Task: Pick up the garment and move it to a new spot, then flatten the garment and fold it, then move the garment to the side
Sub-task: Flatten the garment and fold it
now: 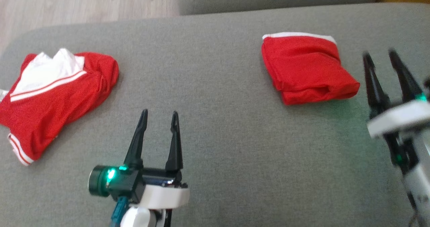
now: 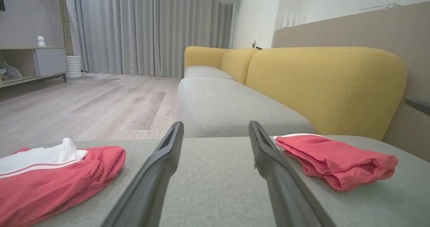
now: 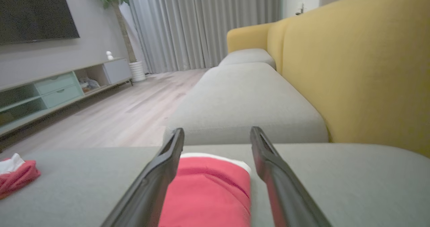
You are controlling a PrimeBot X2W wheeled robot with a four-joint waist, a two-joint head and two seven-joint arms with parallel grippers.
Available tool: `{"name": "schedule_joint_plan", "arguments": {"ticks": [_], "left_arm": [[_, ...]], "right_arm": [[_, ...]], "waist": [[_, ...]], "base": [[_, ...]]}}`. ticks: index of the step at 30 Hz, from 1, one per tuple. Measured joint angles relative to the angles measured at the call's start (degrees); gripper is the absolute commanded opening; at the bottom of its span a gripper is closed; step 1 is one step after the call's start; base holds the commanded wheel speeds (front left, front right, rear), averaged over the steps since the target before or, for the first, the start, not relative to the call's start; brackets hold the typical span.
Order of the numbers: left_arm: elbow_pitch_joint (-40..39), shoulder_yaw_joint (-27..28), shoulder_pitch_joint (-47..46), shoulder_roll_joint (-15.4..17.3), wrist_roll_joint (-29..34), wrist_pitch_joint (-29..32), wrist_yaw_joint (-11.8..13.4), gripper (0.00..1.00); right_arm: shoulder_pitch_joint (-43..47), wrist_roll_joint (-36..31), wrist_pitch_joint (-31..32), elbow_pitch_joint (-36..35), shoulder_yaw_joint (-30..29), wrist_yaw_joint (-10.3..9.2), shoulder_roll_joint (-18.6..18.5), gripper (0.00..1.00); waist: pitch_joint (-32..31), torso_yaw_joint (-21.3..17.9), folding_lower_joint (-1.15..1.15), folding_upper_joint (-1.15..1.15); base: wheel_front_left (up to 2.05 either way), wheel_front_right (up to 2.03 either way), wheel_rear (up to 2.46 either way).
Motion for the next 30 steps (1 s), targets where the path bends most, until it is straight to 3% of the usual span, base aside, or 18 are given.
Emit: {"name": "schedule_joint_plan", "arguments": {"ticks": [2, 3, 4, 5, 12, 20, 25, 30], "left_arm": [[0.0, 0.6, 1.3, 0.0, 0.0, 0.0, -0.5, 1.00], [0.0, 0.7, 1.8, 0.0, 0.1, 0.0, -0.5, 1.00], [-0.1, 0.8, 2.2, 0.0, 0.2, 0.0, -0.5, 1.00], [-0.2, 0.8, 2.4, 0.0, 0.3, 0.0, -0.5, 1.00], [-1.2, 0.8, 2.7, 0.0, 0.6, 0.0, -1.0, 1.00], [-1.0, -1.7, 0.2, 0.0, 0.4, 0.0, -0.8, 1.00], [-0.9, -1.8, -0.9, 0.0, -0.7, 0.0, 0.2, 1.00], [-0.1, -1.4, -0.8, 0.0, -0.9, 0.0, 0.3, 1.00]], "right_arm": [[4.1, 0.0, 0.1, 1.1, -2.2, 0.00, -0.2, 1.00], [5.8, 0.0, 0.7, 1.6, -2.9, 0.00, -0.2, 0.55], [7.2, 0.1, 1.6, 2.1, -3.4, 0.00, -0.2, 0.19], [8.3, 0.2, 2.4, 2.7, -3.8, 0.00, -0.1, 0.00], [5.5, 0.1, 6.5, 5.8, -5.6, 0.00, 0.7, 0.00], [-9.4, -0.5, 11.2, 17.3, 0.3, 0.00, 1.3, 0.00], [-7.4, 1.6, 10.3, 24.7, 2.3, 0.00, 2.6, 0.00], [-4.6, 4.1, 6.0, 26.3, 5.2, 0.00, 4.3, 0.00]], "waist": [[-1.1, -0.3, 0.00, 0.00], [-1.6, -0.4, -0.01, 0.00], [-1.9, -0.4, -0.01, 0.00], [-2.1, -0.4, -0.01, 0.00], [-0.8, 0.7, 0.01, 0.00], [3.1, 3.0, 0.02, 0.00], [4.4, 3.7, 0.02, 0.00], [3.1, 2.6, 0.02, 0.00]], "base": [[0.00, 0.00, 0.00], [0.00, 0.00, 0.00], [0.00, 0.00, 0.00], [0.00, 0.00, 0.00], [0.00, 0.00, 0.00], [0.00, 0.00, 0.00], [0.00, 0.00, 0.00], [0.00, 0.00, 0.00]]}}
